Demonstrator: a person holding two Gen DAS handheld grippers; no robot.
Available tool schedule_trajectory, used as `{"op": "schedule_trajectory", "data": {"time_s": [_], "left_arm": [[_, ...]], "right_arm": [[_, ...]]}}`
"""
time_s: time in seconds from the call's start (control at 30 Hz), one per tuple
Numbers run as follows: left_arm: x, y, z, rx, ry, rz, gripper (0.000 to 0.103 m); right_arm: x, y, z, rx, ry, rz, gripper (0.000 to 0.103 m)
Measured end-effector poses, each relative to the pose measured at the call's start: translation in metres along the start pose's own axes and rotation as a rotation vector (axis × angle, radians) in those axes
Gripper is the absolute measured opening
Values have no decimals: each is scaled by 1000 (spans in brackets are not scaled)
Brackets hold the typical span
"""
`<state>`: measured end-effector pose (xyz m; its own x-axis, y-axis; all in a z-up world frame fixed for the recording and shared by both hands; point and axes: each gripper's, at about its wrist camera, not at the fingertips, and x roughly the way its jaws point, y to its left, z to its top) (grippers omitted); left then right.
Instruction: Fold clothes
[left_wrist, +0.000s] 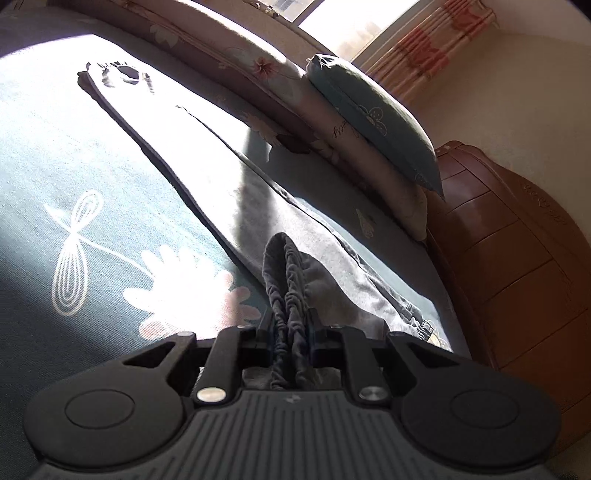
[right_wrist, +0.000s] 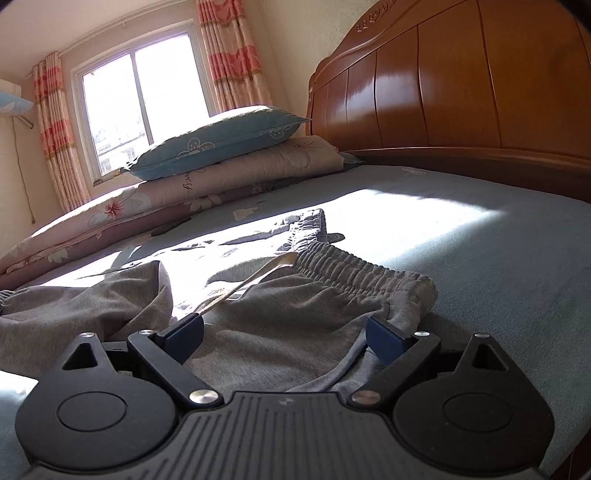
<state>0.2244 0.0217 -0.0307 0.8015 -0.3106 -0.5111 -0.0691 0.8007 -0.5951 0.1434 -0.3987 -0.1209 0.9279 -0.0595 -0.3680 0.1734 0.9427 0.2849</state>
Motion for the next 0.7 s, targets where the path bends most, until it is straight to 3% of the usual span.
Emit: {"op": "schedule_trajectory", "data": {"time_s": [0.2,0.37,0.43,0.6,0.7], "left_arm": [[-57,29,37,22,-105,105,14],[-59,61,27,-98,-23,45,18],[-42,72,6,-198,46,-25,34],[5,81,-51,-399,209,-153,42],[27,76,-77,-483,270,-193,47]], "right_arm": [[2,-1,-2,19,15,0,97],[3,1,-4,18,26,4,97],[4,1,-5,27,36,0,97],[7,2,-8,34,57,-11,97],[7,4,-10,16,63,-17,97]]}}
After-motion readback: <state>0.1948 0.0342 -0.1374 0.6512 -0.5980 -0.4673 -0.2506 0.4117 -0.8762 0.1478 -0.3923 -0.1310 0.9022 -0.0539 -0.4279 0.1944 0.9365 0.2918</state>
